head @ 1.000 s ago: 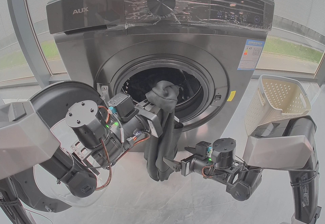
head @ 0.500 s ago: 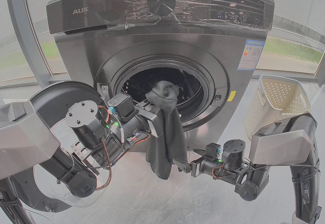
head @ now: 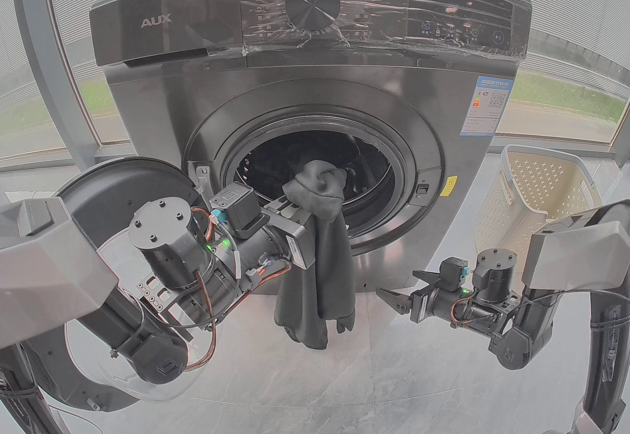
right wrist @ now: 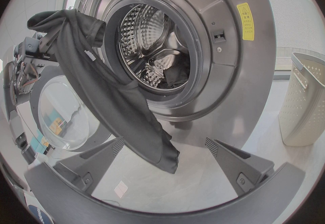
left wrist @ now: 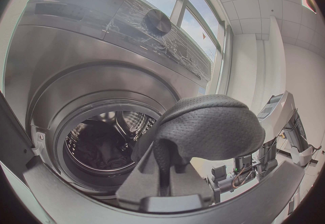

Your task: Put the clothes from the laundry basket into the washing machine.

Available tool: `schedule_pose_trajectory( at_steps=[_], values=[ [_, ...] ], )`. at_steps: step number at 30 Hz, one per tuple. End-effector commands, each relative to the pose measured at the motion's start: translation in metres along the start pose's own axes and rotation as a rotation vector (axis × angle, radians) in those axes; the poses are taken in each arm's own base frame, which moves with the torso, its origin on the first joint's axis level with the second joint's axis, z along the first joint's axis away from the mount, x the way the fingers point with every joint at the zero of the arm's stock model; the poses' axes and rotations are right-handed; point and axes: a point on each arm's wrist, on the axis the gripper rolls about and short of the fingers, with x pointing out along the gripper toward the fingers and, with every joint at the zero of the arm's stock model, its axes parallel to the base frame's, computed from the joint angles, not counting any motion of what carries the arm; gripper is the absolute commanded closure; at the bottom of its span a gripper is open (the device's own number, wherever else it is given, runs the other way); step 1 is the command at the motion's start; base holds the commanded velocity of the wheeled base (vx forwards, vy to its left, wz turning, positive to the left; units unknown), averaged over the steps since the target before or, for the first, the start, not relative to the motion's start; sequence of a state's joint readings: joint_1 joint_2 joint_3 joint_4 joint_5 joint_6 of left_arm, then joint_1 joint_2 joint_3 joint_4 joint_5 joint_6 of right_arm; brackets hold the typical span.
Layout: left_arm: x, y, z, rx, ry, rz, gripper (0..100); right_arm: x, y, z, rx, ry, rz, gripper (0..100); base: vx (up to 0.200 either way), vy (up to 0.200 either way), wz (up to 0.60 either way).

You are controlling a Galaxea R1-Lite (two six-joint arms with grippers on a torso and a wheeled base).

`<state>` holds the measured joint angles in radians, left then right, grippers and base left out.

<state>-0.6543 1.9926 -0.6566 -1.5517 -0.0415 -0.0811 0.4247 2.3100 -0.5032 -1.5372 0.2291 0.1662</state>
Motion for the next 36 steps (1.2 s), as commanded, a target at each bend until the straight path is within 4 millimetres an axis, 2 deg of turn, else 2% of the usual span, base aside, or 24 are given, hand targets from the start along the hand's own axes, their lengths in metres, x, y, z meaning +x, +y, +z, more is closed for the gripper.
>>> schedule_pose_trajectory(
  at_steps=[1,5,10,14,17,19,20,22,24,33,34,36],
  values=[
    [0.000,0.000,-0.001,0.000,0.001,0.001,100,0.021,-0.009,0.008,-0.006,-0.042,-0.012,0,0.000,0.000,0.00],
    [-0.001,0.000,-0.001,-0.001,0.004,0.003,100,0.047,-0.011,0.011,-0.005,-0.041,-0.028,0,0.000,0.000,0.00],
    [-0.003,0.000,-0.001,-0.001,0.008,0.003,100,0.067,-0.005,0.009,-0.011,-0.034,-0.003,0,0.000,0.000,0.00],
    [-0.004,0.000,-0.001,-0.001,0.011,0.005,100,0.067,0.004,0.006,-0.016,-0.027,0.018,0,0.000,0.000,0.00],
    [-0.004,0.000,-0.001,-0.001,0.013,0.005,100,0.061,0.016,-0.005,-0.019,0.008,0.044,0,0.000,0.000,0.00],
    [-0.004,0.000,-0.001,-0.001,0.013,0.005,100,0.059,0.019,-0.005,-0.021,0.007,0.053,0,0.000,0.000,0.00],
    [-0.005,0.000,-0.001,-0.001,0.014,0.005,100,0.057,0.029,-0.008,-0.029,0.004,0.081,0,0.000,0.000,0.00],
    [-0.005,0.000,-0.002,-0.001,0.016,0.005,100,0.056,0.035,-0.010,-0.036,0.000,0.101,0,0.000,0.000,0.00],
    [-0.005,0.000,-0.001,-0.001,0.016,0.005,100,0.055,0.038,-0.011,-0.036,0.002,0.108,0,0.000,0.000,0.00],
    [-0.006,0.000,-0.002,0.003,0.021,0.006,100,0.061,0.050,-0.009,-0.049,-0.026,0.174,0,0.000,0.000,0.00],
    [-0.008,0.000,-0.002,0.003,0.024,0.006,100,0.070,0.050,-0.008,-0.053,-0.050,0.206,0,0.000,0.000,0.00],
    [-0.009,-0.001,-0.001,0.003,0.024,0.004,100,0.075,0.051,-0.005,-0.049,-0.064,0.242,0,0.000,0.000,0.00]
  ],
)
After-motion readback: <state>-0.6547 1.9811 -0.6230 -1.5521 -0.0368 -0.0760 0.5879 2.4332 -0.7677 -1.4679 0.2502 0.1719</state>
